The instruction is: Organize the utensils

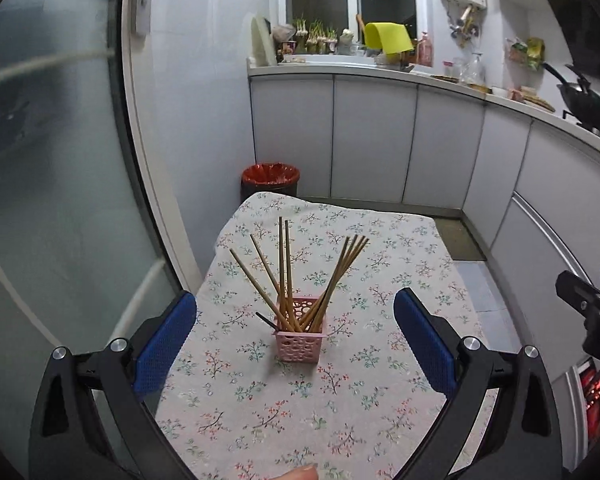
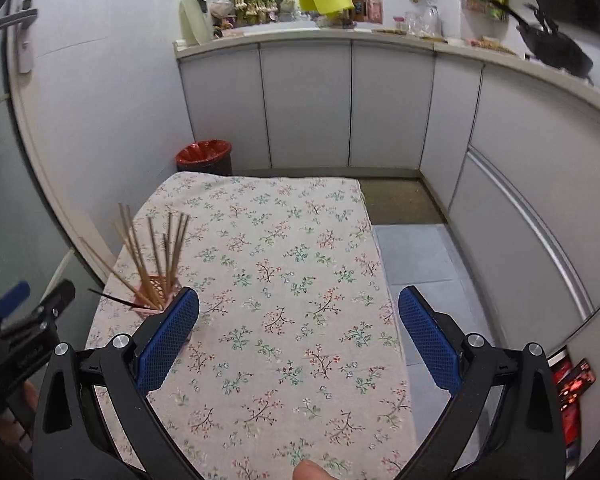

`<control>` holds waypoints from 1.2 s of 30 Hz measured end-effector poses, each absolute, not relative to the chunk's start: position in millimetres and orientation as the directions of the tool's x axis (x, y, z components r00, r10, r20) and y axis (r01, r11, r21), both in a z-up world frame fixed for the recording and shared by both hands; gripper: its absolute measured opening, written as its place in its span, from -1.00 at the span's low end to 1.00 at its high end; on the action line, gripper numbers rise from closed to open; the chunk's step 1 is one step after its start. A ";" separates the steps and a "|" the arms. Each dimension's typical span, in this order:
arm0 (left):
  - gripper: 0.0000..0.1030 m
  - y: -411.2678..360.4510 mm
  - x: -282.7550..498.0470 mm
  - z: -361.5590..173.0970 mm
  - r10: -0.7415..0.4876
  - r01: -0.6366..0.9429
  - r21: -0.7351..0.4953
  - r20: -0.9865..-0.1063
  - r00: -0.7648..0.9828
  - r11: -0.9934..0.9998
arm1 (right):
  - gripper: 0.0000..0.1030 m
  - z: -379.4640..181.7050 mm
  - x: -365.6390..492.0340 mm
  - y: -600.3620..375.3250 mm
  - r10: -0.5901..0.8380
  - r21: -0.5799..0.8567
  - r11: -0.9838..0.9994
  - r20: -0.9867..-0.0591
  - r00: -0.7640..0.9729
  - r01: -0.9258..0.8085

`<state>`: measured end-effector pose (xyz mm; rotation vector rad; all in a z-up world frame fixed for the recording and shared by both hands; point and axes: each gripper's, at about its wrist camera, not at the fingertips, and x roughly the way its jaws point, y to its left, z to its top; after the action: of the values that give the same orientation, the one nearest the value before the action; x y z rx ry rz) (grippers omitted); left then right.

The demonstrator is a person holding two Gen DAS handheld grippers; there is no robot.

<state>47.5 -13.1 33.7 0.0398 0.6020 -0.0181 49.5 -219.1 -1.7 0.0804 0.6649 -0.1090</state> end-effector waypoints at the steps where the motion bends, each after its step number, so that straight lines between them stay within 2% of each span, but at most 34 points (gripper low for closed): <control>1: 0.87 -13.6 39.5 39.5 -0.016 0.036 0.024 -0.566 0.824 0.999 | 0.86 6.6 41.8 -217.9 -0.095 0.022 0.990 -0.607 0.789 0.136; 3: 0.87 -12.4 24.9 48.4 -0.026 0.034 0.005 -0.551 0.834 0.999 | 0.86 23.2 23.8 -216.5 -0.129 -0.002 0.988 -0.584 0.802 0.158; 6: 0.87 -17.3 7.3 53.5 -0.025 0.042 0.020 -0.523 0.852 0.999 | 0.86 37.7 -2.5 -221.9 -0.118 0.033 0.986 -0.563 0.818 0.165; 14: 0.87 -22.0 -3.5 57.6 -0.051 0.063 0.005 -0.506 0.861 0.998 | 0.86 48.6 -31.0 -221.9 -0.121 0.031 0.987 -0.508 0.853 0.158; 36: 0.87 -25.1 -11.0 51.9 -0.043 0.062 0.022 -0.496 0.867 0.998 | 0.86 48.2 -33.1 -201.9 -0.104 0.003 0.993 -0.505 0.857 0.122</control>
<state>-11.0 -25.1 51.9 0.0374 0.5184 -0.0548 -33.1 -201.9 48.2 0.0348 0.5280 -0.1187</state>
